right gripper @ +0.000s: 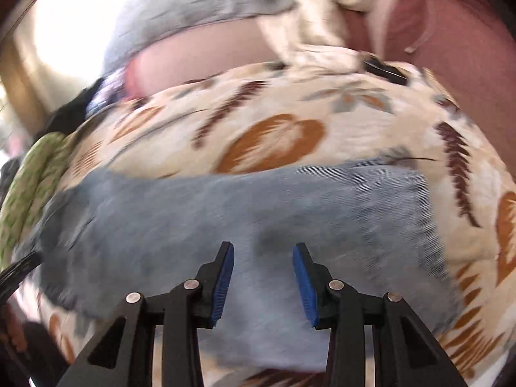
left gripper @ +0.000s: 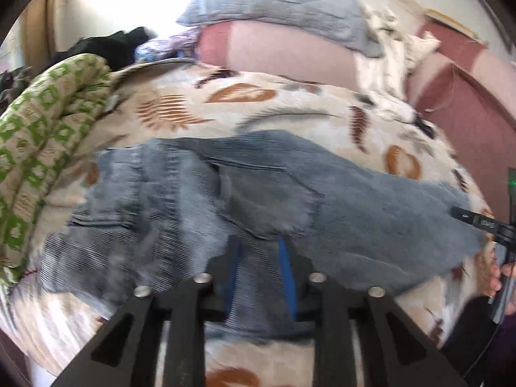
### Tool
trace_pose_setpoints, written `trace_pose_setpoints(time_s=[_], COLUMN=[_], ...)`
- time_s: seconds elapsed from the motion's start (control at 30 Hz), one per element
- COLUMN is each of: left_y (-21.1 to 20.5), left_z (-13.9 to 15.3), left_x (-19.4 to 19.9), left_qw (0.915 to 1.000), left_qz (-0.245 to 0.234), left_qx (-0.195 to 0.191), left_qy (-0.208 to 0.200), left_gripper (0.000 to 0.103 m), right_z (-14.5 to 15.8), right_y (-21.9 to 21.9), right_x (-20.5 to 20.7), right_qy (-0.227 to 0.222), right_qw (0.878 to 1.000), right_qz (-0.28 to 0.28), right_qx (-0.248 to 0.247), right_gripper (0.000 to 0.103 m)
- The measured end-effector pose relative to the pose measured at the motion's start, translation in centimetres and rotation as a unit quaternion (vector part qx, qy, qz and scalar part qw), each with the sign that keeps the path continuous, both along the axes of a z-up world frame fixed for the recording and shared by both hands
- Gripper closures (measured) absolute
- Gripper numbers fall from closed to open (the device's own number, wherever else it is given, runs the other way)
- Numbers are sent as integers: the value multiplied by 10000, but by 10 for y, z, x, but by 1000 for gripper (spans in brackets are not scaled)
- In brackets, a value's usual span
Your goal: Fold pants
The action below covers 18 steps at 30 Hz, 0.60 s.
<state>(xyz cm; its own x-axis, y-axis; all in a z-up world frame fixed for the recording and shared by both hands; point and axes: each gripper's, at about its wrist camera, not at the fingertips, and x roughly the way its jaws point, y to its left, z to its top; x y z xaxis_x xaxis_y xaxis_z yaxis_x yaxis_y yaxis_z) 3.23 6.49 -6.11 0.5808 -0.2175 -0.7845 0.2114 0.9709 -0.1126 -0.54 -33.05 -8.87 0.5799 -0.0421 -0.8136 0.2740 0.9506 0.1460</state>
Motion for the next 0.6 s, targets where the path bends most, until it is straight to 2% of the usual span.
trace_pose_setpoints(time_s=[0.13, 0.2, 0.27, 0.33, 0.4, 0.5, 0.6], left_y=[18, 18, 14, 11, 13, 16, 16], left_z=[-23, -35, -36, -38, -40, -41, -41], left_x=[10, 8, 3, 0, -1, -1, -3], left_qw=[9989, 9984, 9987, 9984, 9987, 9992, 9994], left_qz=[315, 269, 175, 75, 56, 51, 44], left_qx=[109, 257, 405, 546, 499, 378, 347], left_qy=[324, 423, 250, 148, 127, 111, 54], left_gripper=[74, 74, 74, 74, 74, 74, 74], right_z=[-11, -13, -1, 11, 11, 4, -3], right_y=[-31, -46, -62, -79, -98, -124, -134], right_x=[16, 16, 2, -9, -13, -16, -7], right_qy=[-21, -61, -542, -810, -757, -758, -648], right_qw=[9988, 9967, 9914, 9883, 9855, 9750, 9730], right_qz=[-434, -582, -811, -1025, -1295, -1667, -1621], right_qx=[227, 565, 873, 788, 793, 1257, 1512], right_gripper=[61, 62, 61, 61, 55, 55, 55])
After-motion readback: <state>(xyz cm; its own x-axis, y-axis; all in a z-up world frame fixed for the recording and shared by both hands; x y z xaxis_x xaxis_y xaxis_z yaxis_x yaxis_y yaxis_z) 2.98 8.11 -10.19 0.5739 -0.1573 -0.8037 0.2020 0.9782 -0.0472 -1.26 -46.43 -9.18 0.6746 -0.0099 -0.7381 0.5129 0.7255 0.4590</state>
